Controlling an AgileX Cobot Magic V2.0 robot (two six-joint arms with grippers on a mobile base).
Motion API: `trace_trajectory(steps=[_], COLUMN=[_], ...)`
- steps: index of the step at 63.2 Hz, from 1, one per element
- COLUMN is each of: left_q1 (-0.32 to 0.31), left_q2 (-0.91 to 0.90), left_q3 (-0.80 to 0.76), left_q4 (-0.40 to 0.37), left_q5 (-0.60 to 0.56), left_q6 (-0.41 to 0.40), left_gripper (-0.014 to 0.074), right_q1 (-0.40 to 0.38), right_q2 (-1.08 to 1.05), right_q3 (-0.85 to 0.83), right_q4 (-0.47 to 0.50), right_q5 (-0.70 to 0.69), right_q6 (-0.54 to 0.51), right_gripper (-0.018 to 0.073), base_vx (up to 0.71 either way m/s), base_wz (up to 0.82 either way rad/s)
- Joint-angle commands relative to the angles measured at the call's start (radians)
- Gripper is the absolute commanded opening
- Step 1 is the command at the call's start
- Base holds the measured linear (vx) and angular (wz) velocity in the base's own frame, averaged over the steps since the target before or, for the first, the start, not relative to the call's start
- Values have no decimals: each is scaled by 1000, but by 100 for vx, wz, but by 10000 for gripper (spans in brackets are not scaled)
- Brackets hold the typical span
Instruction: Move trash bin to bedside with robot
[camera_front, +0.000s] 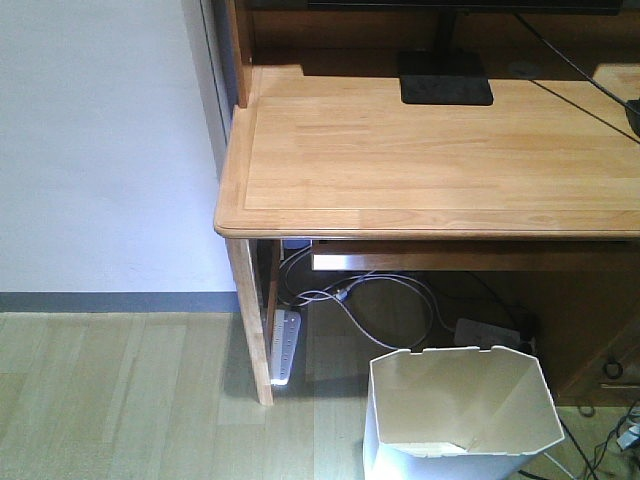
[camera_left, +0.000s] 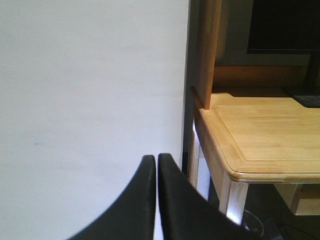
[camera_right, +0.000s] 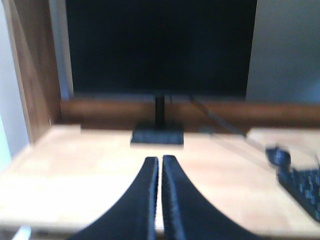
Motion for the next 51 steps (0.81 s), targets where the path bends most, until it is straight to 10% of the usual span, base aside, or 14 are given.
trace_trajectory(steps=[1, 51], left_q1=[-3, -3], left_q2=[-10, -10], left_q3=[29, 29], left_q4=[-4, -4], left_q5=[-78, -78], left_q6=[-9, -9], left_gripper=[-6, -6], right_q1=[1, 1], right_q2=[95, 171], right_q3=[-91, -118], right_q4=[19, 27], right_q5=[57, 202], right_q6=[-3, -17], right_gripper=[-3, 45], base_vx=[0, 0], base_wz=[0, 0])
